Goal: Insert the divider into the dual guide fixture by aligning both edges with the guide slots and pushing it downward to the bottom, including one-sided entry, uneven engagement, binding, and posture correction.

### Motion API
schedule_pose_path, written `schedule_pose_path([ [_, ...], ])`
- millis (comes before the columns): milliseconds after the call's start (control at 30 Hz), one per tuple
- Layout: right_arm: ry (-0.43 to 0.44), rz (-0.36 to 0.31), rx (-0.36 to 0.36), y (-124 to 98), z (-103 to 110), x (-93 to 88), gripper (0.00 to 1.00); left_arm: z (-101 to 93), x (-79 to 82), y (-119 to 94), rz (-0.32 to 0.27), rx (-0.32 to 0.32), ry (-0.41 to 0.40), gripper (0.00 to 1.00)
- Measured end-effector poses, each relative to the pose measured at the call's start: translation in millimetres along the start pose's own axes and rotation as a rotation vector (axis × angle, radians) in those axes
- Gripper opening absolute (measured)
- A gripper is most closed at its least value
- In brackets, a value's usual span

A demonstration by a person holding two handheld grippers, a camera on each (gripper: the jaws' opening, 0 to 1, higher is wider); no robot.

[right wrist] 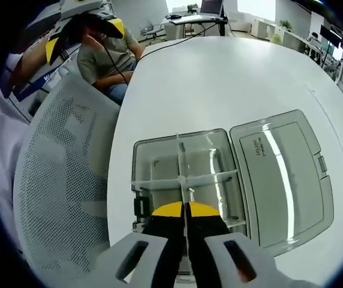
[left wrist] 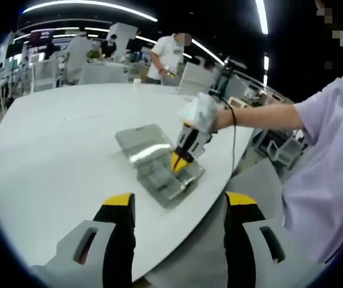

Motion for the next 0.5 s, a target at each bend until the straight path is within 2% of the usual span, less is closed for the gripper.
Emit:
schedule_pose_path([
  [167,0.049,-0.025,0.013,0.8,-0.3,-1.2,0.00,-1.5,-0.7,-2.2,0.003,0.002,0.002,0.58],
  [233,0.088,-0.032,0.042,1.2,1.8,-1.2,0.04,-1.2,-1.2,-3.4,0.002,0.003,0.001,0.58],
  [333,0.094,-0.042,0.044,0.8,2.1,-0.9,0.05,-1.5,-1.9,-4.9,0.003,0.006,0.001,0.58],
  [500,0.169,-0.125,0.058,-6.8,-3.8,3.1,0.03,-1.1,-1.9,-7.3,0.001,0.013,0.000,0.57],
])
Point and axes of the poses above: the point that each gripper's makers call its tool centre point, and the gripper's own axes: y roughly forward along the fingers, z roughly to its left, x roughly out of its top, the point moved 9 cm from there along -y, roughly backward along the fingers, and after that the axes turned 4 degrees about y, right-handed, at the moved point
